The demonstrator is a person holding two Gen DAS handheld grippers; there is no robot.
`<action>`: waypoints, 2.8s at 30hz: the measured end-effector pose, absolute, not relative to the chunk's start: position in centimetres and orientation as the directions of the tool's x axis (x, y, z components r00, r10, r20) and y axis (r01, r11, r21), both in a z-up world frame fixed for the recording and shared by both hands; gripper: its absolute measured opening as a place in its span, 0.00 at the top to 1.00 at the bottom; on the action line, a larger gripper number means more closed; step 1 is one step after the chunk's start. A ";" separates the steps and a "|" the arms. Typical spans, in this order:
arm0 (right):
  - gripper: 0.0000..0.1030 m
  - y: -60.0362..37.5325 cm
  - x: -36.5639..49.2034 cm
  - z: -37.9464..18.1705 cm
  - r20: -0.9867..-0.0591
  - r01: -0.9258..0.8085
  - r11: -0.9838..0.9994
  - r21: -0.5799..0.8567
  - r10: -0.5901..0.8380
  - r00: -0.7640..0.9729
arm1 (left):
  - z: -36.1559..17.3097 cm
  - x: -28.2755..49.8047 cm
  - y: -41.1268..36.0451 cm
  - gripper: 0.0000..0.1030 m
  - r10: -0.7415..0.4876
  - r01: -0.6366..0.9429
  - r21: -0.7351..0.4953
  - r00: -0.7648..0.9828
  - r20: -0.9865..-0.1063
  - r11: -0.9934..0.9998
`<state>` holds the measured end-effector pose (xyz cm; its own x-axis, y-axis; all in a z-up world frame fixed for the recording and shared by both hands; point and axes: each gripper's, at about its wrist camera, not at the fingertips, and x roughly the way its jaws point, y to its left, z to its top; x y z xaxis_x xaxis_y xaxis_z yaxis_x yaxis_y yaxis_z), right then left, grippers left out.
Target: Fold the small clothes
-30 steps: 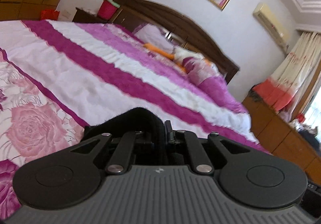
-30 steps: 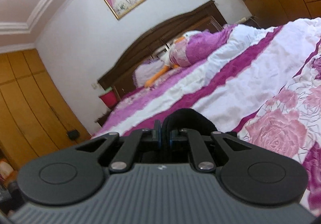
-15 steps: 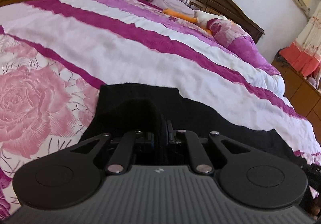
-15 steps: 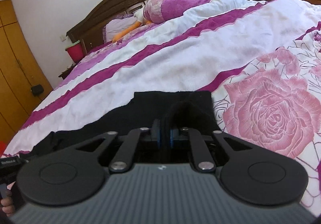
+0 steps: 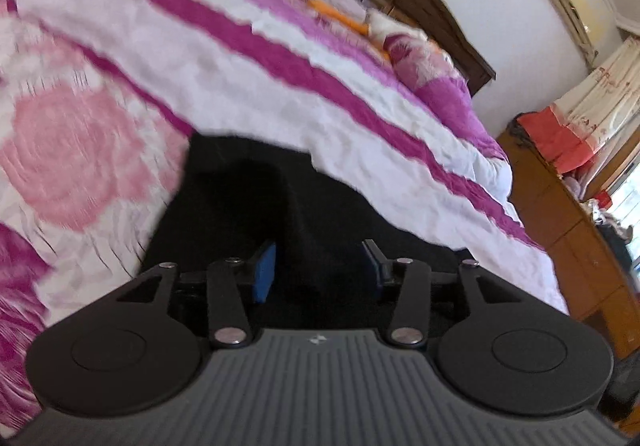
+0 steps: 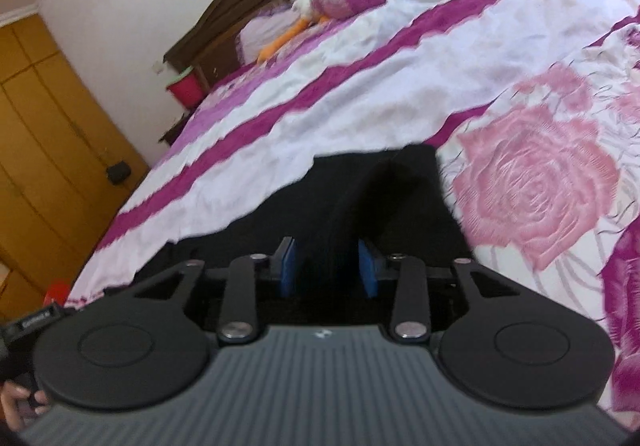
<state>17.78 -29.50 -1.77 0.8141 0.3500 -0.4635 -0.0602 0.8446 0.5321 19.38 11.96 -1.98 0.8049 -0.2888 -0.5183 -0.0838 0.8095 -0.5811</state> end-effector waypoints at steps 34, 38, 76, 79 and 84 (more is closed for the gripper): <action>0.53 -29.5 20.3 0.5 -0.394 -0.084 0.866 0.493 0.308 0.866 | 0.3 23.7 10.9 0.69 -0.148 -0.030 -0.293 0.812 -0.564 0.956; 0.53 -29.0 17.7 0.9 -0.413 -0.119 0.897 0.426 0.309 0.856 | 0.2 21.4 11.3 0.69 -0.140 -0.026 -0.261 0.790 -0.597 0.965; 0.52 -31.1 6.3 3.4 -0.447 -0.013 0.781 0.625 0.371 0.814 | 4.1 9.7 12.5 0.68 -0.080 -0.062 -0.185 0.736 -0.672 0.981; 0.52 -31.2 6.3 1.4 -0.476 0.032 0.783 0.621 0.345 0.809 | 3.0 9.8 11.9 0.67 -0.088 -0.064 -0.195 0.727 -0.681 0.979; 0.52 -31.5 6.6 -1.5 -0.512 0.108 0.787 0.607 0.283 0.811 | 1.6 10.3 11.0 0.67 -0.107 -0.069 -0.224 0.719 -0.686 0.972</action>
<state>6.60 -31.48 -1.49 0.8108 0.2833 -0.5121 0.1084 0.7872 0.6071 10.34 11.04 1.55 0.7193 -0.1071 -0.6864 -0.0691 0.9721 -0.2241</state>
